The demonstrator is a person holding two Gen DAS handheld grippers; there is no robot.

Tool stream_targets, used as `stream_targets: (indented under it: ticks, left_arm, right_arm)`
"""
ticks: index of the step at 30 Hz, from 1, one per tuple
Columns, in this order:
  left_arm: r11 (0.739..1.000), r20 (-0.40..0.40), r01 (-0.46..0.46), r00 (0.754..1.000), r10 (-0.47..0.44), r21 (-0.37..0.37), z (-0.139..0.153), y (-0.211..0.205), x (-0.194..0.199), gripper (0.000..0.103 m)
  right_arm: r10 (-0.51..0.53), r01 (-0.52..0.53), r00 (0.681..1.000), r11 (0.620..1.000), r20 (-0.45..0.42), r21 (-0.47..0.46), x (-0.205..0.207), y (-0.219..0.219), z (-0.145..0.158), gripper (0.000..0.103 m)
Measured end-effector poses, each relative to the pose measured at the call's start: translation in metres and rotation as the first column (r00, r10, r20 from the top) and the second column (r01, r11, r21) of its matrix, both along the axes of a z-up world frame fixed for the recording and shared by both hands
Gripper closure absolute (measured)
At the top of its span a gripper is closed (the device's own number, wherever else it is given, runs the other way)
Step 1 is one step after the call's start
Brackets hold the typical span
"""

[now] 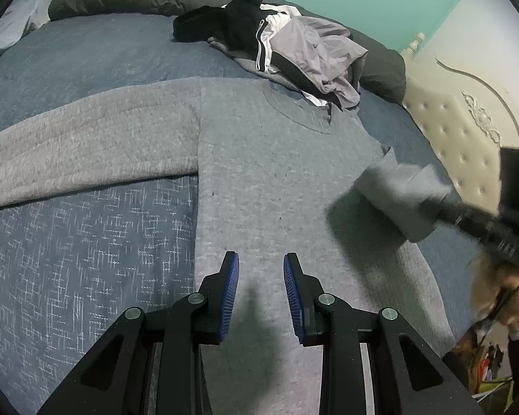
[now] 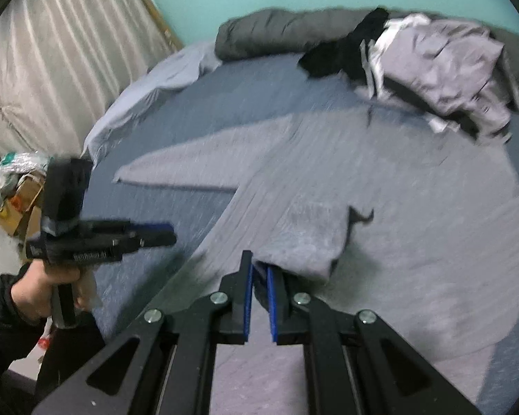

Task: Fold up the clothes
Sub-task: 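Grasp the sleeve cuff with the right tool, fold it across the body, release, then move the left tool to the side edge of the sweatshirt body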

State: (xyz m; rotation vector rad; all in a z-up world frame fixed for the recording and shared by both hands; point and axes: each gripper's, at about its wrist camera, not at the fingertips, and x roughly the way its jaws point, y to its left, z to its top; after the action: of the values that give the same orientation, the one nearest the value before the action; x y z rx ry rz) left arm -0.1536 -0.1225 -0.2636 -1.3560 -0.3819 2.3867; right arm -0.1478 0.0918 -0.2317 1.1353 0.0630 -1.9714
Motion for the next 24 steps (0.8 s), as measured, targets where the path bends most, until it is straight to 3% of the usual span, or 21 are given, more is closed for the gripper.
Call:
stream_targets:
  ticks: [9,14,19,24]
  left_arm:
    - [1.000,0.016,0.012,1.000,-0.012,0.000,-0.009,0.005,0.000,0.074]
    - [0.999,0.028,0.032,0.999,-0.032,0.007,-0.015,0.013,0.001,0.074]
    - [0.998,0.059,0.051,0.997,-0.053,0.019,-0.028,0.023,0.000,0.074]
    - [0.995,0.093,0.099,0.991,-0.100,0.012,-0.046,0.040,-0.001,0.074]
  right_arm:
    - [0.051,-0.054,0.995,0.998,0.091,0.032,0.017,-0.015,-0.043,0.091]
    - [0.109,-0.114,0.990,0.992,0.093,0.056,0.029,-0.012,-0.045,0.088]
    - [0.026,-0.029,0.994,0.999,0.106,0.027,0.020,0.025,-0.038,0.087]
    - [-0.060,0.052,0.992,0.996,0.112,0.067,0.010,0.069,-0.039,0.079]
